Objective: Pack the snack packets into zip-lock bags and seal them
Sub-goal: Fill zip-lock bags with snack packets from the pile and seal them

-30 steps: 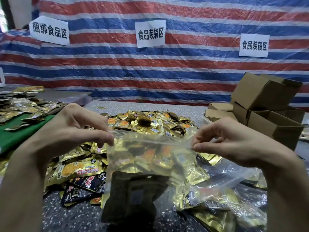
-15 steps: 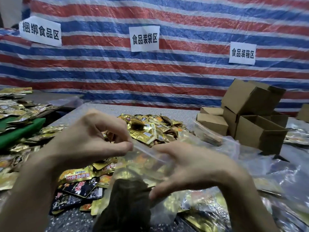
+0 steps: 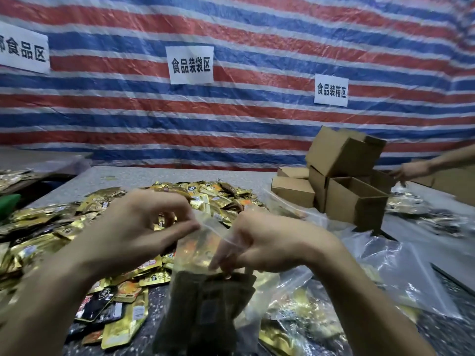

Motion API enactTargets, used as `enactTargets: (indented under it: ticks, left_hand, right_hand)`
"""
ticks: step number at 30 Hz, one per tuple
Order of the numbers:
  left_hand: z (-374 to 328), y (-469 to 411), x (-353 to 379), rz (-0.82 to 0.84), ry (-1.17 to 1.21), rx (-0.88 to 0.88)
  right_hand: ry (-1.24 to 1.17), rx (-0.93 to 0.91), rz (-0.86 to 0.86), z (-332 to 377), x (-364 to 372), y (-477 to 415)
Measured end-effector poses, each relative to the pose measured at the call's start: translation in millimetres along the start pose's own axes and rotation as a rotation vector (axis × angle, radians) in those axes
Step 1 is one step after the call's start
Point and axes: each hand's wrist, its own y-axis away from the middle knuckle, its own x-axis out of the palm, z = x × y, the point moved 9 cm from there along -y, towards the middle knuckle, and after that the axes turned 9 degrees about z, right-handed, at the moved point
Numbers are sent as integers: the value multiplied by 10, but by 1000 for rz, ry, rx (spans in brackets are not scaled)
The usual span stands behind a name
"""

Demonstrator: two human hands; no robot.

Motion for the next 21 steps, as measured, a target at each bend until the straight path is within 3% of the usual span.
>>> enactTargets:
  ticks: [4, 7, 9, 13, 16, 18, 21]
  left_hand:
    - [-10, 8, -33, -109, 42, -3]
    - [6, -12, -21, -165, 43, -81]
    - [31, -23, 19, -175, 24, -123]
    - [10, -64, 171, -90, 44, -142]
    - [-54, -96, 285, -43, 54, -121]
    - [-117, -113, 358, -32, 55, -105]
    - [-192, -132, 452, -17, 55, -94]
  right_hand:
    - [-15, 25, -5, -28, -215, 98]
    - [22, 117, -110, -174, -673, 205]
    - [68, 181, -267, -289, -1094, 314]
    - [73, 349, -746, -650, -1896, 679]
    - [243, 494, -1053, -870, -2113, 875]
    - [244, 520, -1019, -1086, -1971, 744]
    - [239, 616, -782, -1538, -1461, 415]
